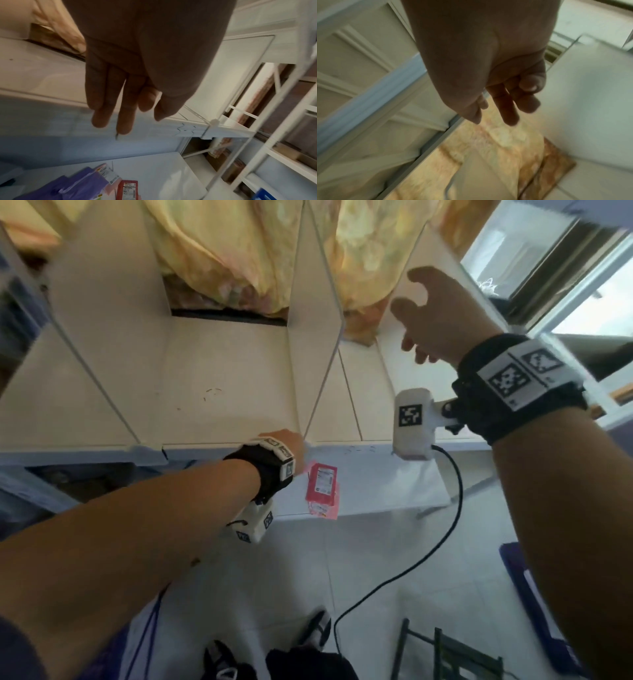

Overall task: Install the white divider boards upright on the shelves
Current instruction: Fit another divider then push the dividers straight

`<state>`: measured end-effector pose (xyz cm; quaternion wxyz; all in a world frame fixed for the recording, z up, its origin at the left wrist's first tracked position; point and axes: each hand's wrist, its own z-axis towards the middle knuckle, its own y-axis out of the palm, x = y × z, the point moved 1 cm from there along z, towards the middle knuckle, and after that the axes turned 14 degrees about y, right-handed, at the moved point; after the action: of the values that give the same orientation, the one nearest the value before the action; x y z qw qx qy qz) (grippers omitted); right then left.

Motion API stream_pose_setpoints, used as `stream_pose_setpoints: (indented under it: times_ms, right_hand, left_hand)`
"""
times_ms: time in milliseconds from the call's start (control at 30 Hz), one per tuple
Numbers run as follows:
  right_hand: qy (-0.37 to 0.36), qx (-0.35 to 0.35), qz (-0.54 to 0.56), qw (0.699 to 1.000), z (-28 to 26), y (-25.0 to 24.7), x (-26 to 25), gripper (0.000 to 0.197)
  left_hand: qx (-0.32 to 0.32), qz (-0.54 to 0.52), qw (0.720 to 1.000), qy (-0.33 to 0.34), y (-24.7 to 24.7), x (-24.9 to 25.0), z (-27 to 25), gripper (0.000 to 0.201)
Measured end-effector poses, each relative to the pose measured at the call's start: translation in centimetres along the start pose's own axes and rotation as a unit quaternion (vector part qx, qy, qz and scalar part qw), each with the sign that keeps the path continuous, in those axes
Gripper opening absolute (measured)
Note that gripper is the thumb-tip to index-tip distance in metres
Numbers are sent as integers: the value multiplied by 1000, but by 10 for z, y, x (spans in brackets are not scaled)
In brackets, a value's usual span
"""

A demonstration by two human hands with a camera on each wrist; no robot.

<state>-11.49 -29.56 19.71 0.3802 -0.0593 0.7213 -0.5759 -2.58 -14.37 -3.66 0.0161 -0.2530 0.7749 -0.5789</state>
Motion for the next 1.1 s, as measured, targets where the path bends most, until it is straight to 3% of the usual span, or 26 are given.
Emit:
stream_pose_setpoints:
  times_ms: [133,267,333,433,633,867,1100]
  right_hand:
    - [7,116,-47,992,19,-44,49,43]
    - [29,169,-93,981,46,-71,89,54]
    - [51,138,-109,983,61,-78,106,66]
    - [35,37,-109,993,78,-77,132,77]
    - [-64,-51,-46,996,98,-49,161,65]
    - [-79,-68,21,994,98,-37,180,73]
    - [-94,-81,81,989,98,-29,187,84]
  left_hand:
    - [5,41,998,44,-11,40,12,31]
    - [46,28,995,87,-25,83,38,21]
    - [57,20,993,98,-29,99,59,16]
    - [77,1,993,89,-28,122,92,39]
    - [118,-62,990,36,5,147,158,62]
    - [176,-102,979,28,31,174,202,23]
    - [260,-107,960,7,47,172,212,14]
